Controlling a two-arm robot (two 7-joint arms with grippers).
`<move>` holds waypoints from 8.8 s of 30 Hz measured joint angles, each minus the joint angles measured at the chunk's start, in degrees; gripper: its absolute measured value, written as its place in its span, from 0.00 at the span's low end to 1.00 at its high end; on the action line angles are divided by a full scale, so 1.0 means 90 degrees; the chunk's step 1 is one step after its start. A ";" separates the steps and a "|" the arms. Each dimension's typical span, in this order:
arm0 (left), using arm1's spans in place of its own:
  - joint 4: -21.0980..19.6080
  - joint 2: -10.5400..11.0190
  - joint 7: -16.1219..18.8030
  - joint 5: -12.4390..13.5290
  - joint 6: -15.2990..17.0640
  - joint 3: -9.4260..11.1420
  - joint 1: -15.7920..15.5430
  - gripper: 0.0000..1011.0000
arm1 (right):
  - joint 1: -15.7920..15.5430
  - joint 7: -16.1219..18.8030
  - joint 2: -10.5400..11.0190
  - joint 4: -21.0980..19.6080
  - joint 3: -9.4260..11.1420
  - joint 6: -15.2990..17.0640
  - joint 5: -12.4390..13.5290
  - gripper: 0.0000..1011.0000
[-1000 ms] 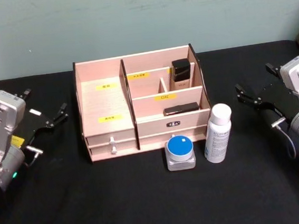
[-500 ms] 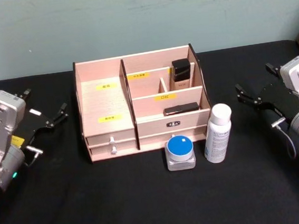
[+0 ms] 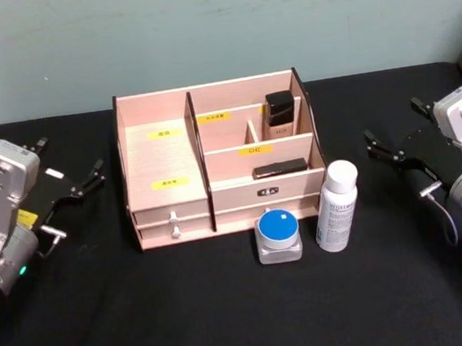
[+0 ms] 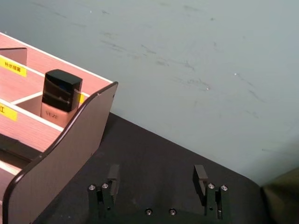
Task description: Pick up the facial cleanser and watermelon frost from the table and place them into the tiered storage box.
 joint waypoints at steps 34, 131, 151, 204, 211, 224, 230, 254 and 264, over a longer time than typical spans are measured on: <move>0.0000 0.0000 0.0000 0.0000 0.0000 0.0000 0.0000 1.00 | -0.1169 0.0583 0.0585 -0.2730 0.0895 0.0536 0.0069 0.99; 0.0000 0.0000 0.0000 0.0000 0.0000 0.0000 0.0000 1.00 | -0.1306 0.2419 -0.0697 -0.1669 0.1054 0.1786 0.0616 0.99; 0.0000 0.0000 0.0000 0.0000 0.0000 0.0000 0.0000 1.00 | -0.1266 0.2416 -0.0741 -0.1599 0.1026 0.1783 0.0616 0.95; 0.0000 0.0000 0.0000 0.0000 0.0000 0.0000 0.0000 1.00 | -0.1459 0.2388 -0.0384 -0.2592 0.1320 0.2100 0.0723 0.59; 0.0000 0.0000 0.0000 0.0000 0.0000 0.0000 0.0000 1.00 | -0.1257 0.2425 -0.0383 -0.2868 0.1353 0.2196 0.0902 0.59; 0.0000 0.0000 0.0000 0.0000 0.0000 0.0000 0.0000 1.00 | -0.0056 0.2651 -0.0651 -0.2289 0.0793 0.2245 0.1013 0.59; 0.0000 0.0000 0.0000 0.0000 0.0000 0.0000 0.0000 1.00 | 0.0511 0.2754 -0.0887 -0.1735 0.0467 0.2182 0.0964 0.59; 0.0000 0.0000 0.0000 0.0000 0.0000 0.0000 0.0000 1.00 | 0.1972 0.3153 -0.1684 0.0282 -0.0257 0.1684 0.0804 0.59; 0.0000 0.0000 0.0000 0.0000 0.0000 0.0000 0.0000 1.00 | 0.2213 0.3196 -0.1848 0.0647 -0.0354 0.1596 0.0728 0.59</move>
